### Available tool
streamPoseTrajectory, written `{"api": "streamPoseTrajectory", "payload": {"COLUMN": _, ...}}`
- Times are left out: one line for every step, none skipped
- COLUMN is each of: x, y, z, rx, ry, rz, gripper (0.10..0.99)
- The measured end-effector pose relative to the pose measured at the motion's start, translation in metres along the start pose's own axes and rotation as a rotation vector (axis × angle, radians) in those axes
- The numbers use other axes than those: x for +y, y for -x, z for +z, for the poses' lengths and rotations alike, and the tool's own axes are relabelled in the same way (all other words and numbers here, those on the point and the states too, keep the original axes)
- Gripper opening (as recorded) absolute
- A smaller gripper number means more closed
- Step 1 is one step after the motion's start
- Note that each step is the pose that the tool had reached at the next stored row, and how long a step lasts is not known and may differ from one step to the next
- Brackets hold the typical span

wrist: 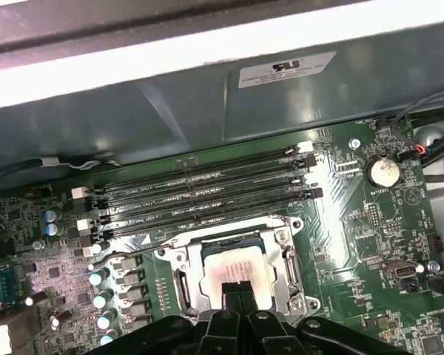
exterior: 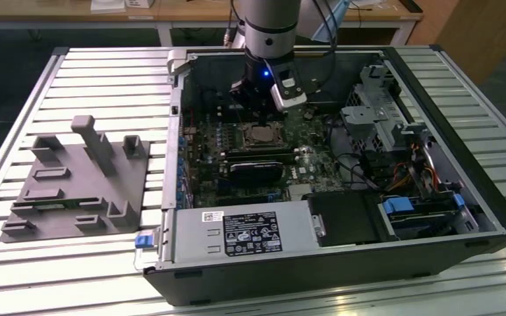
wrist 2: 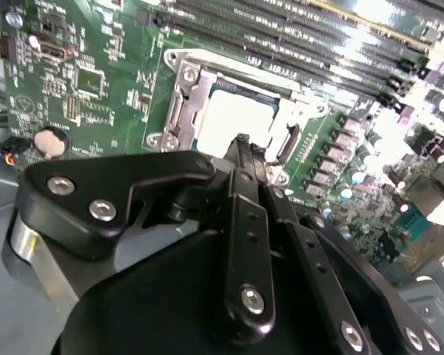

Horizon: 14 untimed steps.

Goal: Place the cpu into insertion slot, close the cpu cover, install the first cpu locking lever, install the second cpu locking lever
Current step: 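Close the cpu cover, then install the first cpu locking lever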

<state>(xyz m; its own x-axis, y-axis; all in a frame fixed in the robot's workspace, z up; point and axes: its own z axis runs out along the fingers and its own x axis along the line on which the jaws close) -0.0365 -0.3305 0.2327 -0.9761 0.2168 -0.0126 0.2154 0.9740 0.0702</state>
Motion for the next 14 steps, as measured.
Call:
{"api": "streamPoseTrajectory", "payload": {"x": 0.0000, "y": 0.0000, "z": -0.0001, "rx": 0.0000, "ry": 0.000, "rz": 0.000, "gripper": 0.106}}
{"api": "streamPoseTrajectory", "payload": {"x": 0.0000, "y": 0.0000, "z": -0.0003, "rx": 0.0001, "ry": 0.000, "rz": 0.000, "gripper": 0.106}}
{"api": "streamPoseTrajectory", "payload": {"x": 0.0000, "y": 0.0000, "z": -0.0004, "rx": 0.0001, "ry": 0.000, "rz": 0.000, "gripper": 0.106}}
{"api": "streamPoseTrajectory", "payload": {"x": 0.0001, "y": 0.0000, "z": -0.0014, "rx": 0.0001, "ry": 0.000, "rz": 0.000, "gripper": 0.106}}
{"api": "streamPoseTrajectory", "payload": {"x": 0.0001, "y": 0.0000, "z": -0.0026, "rx": 0.0001, "ry": 0.000, "rz": 0.000, "gripper": 0.106}}
{"api": "streamPoseTrajectory", "payload": {"x": 0.0001, "y": 0.0000, "z": -0.0027, "rx": 0.0002, "ry": 0.000, "rz": 0.000, "gripper": 0.106}}
{"api": "streamPoseTrajectory", "payload": {"x": 0.0001, "y": 0.0000, "z": -0.0028, "rx": 0.0001, "ry": 0.000, "rz": 0.000, "gripper": 0.106}}
{"api": "streamPoseTrajectory", "payload": {"x": 0.0002, "y": 0.0000, "z": -0.0028, "rx": 0.0001, "ry": 0.000, "rz": 0.000, "gripper": 0.106}}
{"api": "streamPoseTrajectory", "payload": {"x": 0.0002, "y": 0.0000, "z": -0.0029, "rx": 0.0001, "ry": 0.000, "rz": 0.000, "gripper": 0.106}}
{"api": "streamPoseTrajectory", "payload": {"x": 0.0001, "y": -0.0002, "z": -0.0029, "rx": 0.0001, "ry": 0.000, "rz": 0.000, "gripper": 0.106}}
{"api": "streamPoseTrajectory", "payload": {"x": 0.0000, "y": -0.0007, "z": -0.0029, "rx": 0.0002, "ry": 0.000, "rz": 0.000, "gripper": 0.106}}
{"api": "streamPoseTrajectory", "payload": {"x": -0.0002, "y": -0.0015, "z": -0.0030, "rx": 0.0001, "ry": 0.000, "rz": 0.000, "gripper": 0.106}}
{"api": "streamPoseTrajectory", "payload": {"x": -0.0004, "y": -0.0024, "z": -0.0030, "rx": 0.0001, "ry": 0.000, "rz": 0.000, "gripper": 0.106}}
{"api": "streamPoseTrajectory", "payload": {"x": -0.0005, "y": -0.0031, "z": -0.0030, "rx": 0.0001, "ry": 0.000, "rz": 0.000, "gripper": 0.106}}
